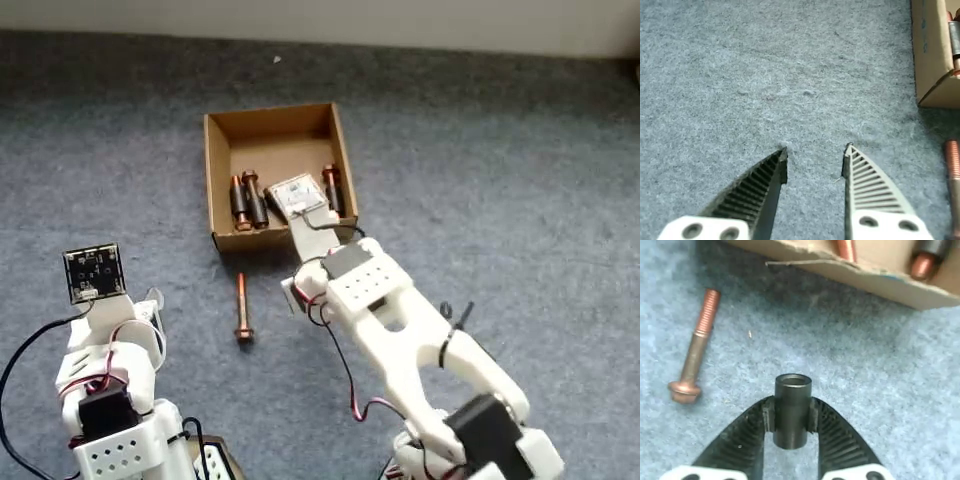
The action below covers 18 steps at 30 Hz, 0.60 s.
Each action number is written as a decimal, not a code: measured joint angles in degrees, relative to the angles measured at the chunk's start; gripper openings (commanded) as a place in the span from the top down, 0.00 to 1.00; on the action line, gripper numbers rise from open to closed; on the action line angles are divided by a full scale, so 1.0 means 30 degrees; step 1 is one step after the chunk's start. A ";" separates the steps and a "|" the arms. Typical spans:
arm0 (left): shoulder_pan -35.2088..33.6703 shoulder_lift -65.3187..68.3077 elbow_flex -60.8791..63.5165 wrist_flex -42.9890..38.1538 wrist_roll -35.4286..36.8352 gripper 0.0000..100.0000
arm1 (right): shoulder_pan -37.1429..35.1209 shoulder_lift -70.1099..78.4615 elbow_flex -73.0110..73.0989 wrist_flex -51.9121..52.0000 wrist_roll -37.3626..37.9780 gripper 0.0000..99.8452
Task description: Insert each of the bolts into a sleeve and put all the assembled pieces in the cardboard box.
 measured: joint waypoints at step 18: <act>0.4425 0.0557 -0.2403 0.0000 -0.1377 0.80 | 0.7004 -0.8234 0.8850 -0.6652 -0.6447 1.00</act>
